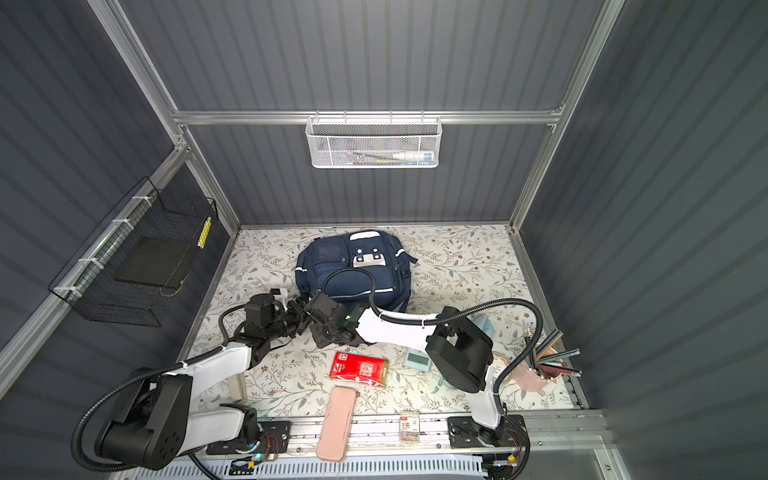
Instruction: Pack the student bag
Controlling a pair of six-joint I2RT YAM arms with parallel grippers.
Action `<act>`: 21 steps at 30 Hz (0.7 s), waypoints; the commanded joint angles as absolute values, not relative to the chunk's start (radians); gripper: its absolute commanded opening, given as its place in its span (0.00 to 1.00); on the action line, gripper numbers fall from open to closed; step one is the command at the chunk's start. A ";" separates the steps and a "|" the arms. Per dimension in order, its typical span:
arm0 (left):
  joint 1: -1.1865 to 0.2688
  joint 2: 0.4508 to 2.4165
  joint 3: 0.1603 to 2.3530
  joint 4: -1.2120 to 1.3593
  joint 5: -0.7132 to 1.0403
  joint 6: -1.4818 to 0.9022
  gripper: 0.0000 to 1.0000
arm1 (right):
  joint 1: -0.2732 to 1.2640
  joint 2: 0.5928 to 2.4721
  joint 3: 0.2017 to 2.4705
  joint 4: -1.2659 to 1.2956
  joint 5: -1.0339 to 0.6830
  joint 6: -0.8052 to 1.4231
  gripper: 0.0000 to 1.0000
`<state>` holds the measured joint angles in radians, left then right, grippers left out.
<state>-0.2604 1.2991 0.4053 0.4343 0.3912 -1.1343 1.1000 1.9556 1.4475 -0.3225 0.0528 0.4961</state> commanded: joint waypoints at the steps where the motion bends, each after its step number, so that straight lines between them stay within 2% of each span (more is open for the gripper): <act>1: -0.291 1.333 0.410 0.522 0.377 -1.201 0.54 | 1.111 1.933 1.445 -0.255 0.054 0.492 0.00; 2: -0.291 1.350 0.406 0.545 0.382 -1.205 0.46 | 1.112 1.930 1.435 -0.243 0.048 0.495 0.00; 3: -0.291 1.361 0.401 0.572 0.385 -1.212 0.34 | 1.114 1.927 1.427 -0.239 0.049 0.495 0.00; 5: -0.291 1.368 0.398 0.583 0.390 -1.206 0.05 | 1.113 1.922 1.417 -0.249 0.055 0.501 0.00; 6: -0.290 1.364 0.400 0.570 0.386 -1.195 0.00 | 1.111 1.914 1.408 -0.261 0.050 0.508 0.00; 14: -0.197 1.307 0.408 0.471 0.427 -1.142 0.00 | 1.056 1.733 1.181 -0.360 0.081 0.538 0.00; 21: -0.124 1.235 0.445 0.346 0.436 -1.067 0.00 | 0.899 1.560 0.972 -0.383 0.092 0.527 0.00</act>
<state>-0.1703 1.2816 0.4034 0.3992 0.4793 -1.1336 0.9730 1.6123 1.0306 -0.2817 0.0265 0.5270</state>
